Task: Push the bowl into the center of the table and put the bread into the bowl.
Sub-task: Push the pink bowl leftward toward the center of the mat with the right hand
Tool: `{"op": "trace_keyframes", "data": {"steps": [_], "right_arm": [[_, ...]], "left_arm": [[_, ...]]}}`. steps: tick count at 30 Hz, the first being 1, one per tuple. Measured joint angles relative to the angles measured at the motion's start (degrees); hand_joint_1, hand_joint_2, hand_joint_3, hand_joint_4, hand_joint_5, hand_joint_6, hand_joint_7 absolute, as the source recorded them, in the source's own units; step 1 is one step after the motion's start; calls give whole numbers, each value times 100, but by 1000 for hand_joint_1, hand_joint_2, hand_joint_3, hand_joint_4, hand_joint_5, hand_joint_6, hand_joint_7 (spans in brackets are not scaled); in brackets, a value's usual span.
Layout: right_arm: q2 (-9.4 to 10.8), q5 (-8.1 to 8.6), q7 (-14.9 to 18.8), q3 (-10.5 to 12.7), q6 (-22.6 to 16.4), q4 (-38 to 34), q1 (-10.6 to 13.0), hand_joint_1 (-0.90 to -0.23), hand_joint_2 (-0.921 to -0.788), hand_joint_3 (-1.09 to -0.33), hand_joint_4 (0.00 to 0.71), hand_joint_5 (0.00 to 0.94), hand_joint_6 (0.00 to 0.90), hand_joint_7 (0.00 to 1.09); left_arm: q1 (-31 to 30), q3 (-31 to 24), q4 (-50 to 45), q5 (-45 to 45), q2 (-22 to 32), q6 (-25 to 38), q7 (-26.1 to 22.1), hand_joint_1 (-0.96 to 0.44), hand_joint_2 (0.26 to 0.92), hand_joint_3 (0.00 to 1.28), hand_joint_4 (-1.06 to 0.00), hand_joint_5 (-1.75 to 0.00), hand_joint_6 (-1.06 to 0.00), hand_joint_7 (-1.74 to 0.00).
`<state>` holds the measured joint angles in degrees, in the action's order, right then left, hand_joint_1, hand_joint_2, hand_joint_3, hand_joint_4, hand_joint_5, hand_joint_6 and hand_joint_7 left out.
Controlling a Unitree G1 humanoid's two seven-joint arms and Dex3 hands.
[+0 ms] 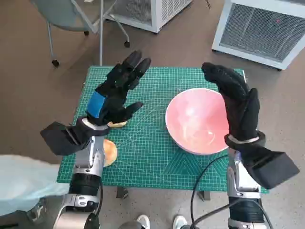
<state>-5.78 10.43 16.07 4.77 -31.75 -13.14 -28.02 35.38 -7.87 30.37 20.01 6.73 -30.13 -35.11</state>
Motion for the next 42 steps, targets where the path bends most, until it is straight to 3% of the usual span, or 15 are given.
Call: {"op": "trace_keyframes", "data": {"steps": [31,38,42], "right_arm": [[-4,42,-69,107,-4,3,10,-702,-921,-736,179,0,-1,524],[-77,87,-35,216,-90,-90,21,-702,-921,-738,179,0,-1,518],[-234,254,87,451,-339,-554,-3,-700,-921,-744,182,2,-1,510]], "left_arm": [[39,-177,281,25,49,-62,-97,-529,921,267,-218,-1,-293,-30],[41,-179,302,24,36,-99,-57,-533,921,259,-219,-2,-295,-29],[42,-179,304,24,15,-110,-43,-535,921,254,-220,-2,-296,-29]]}}
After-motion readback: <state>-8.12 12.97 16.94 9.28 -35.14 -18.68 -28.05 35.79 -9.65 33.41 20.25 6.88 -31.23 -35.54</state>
